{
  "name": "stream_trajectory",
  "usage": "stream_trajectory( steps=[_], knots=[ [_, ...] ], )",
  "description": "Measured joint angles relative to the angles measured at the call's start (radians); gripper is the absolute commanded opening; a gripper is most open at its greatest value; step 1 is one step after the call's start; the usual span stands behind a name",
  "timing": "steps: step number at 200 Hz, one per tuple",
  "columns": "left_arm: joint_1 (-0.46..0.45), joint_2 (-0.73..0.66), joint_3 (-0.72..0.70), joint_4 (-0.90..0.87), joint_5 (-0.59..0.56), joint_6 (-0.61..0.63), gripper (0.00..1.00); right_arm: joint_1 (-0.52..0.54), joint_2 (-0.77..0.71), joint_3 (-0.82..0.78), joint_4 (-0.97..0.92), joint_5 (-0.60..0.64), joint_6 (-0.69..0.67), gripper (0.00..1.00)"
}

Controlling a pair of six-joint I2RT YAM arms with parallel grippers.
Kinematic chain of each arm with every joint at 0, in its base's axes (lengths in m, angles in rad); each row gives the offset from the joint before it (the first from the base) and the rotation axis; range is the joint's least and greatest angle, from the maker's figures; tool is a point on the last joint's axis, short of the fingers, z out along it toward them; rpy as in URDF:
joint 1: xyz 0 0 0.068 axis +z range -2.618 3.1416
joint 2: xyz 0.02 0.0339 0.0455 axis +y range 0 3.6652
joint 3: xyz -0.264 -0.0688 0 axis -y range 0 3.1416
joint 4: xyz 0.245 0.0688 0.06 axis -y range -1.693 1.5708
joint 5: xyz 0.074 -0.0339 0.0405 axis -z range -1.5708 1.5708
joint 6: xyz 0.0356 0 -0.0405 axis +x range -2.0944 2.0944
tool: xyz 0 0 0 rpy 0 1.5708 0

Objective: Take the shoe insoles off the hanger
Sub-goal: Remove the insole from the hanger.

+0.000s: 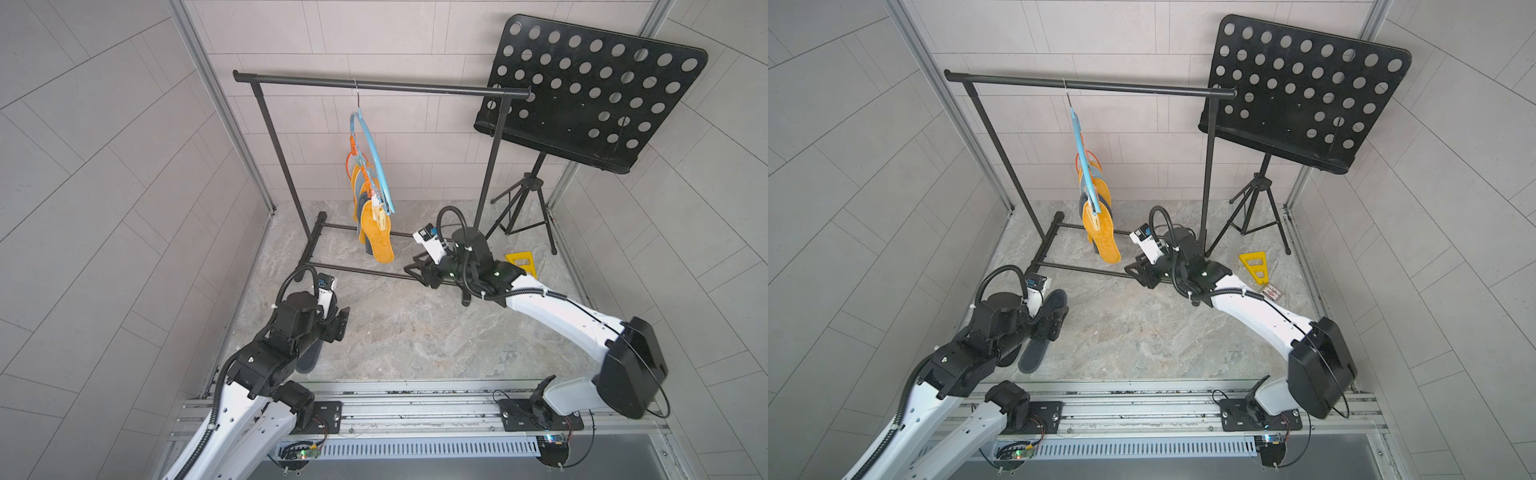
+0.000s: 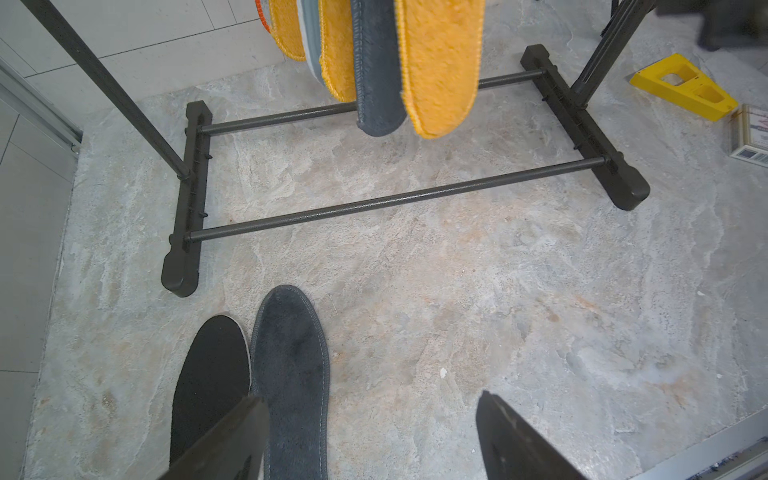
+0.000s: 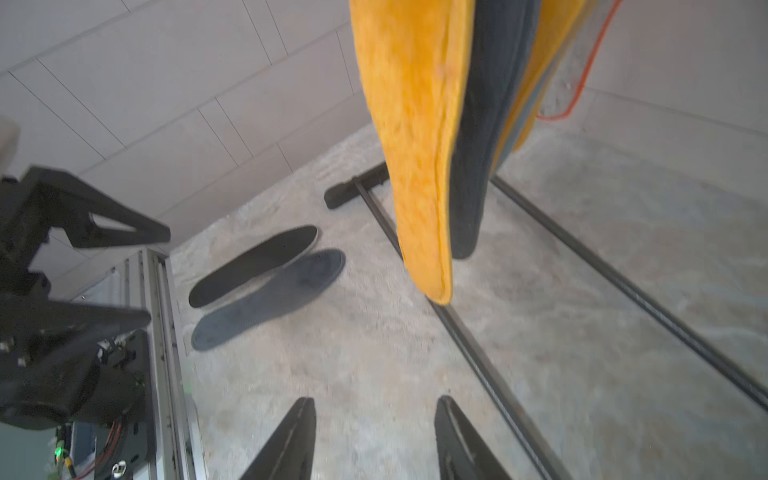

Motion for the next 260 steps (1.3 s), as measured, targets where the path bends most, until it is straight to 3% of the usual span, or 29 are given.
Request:
stream_trajectory(
  steps=[39, 92, 119, 203, 242, 260],
  knots=[
    [-0.002, -0.015, -0.003, 0.004, -0.002, 0.000, 0.85, -0.027, 0.232, 0.298, 0.042, -0.086, -0.005, 0.54],
    [-0.002, -0.033, -0.016, 0.014, -0.005, 0.000, 0.86, -0.050, 0.386, 0.532, 0.055, -0.138, 0.006, 0.52],
    [-0.002, -0.032, -0.018, 0.016, -0.004, 0.000, 0.85, -0.051, 0.402, 0.542, 0.089, -0.160, 0.027, 0.48],
    [-0.002, -0.032, -0.022, 0.019, -0.003, 0.001, 0.85, -0.019, 0.452, 0.495, 0.206, -0.267, 0.130, 0.15],
    [-0.002, -0.032, -0.023, 0.019, 0.000, 0.001, 0.85, -0.004, 0.509, 0.496, 0.283, -0.285, 0.187, 0.12],
    [-0.003, -0.032, -0.023, 0.019, 0.001, 0.002, 0.85, -0.003, 0.528, 0.496, 0.313, -0.285, 0.202, 0.01]
  ],
)
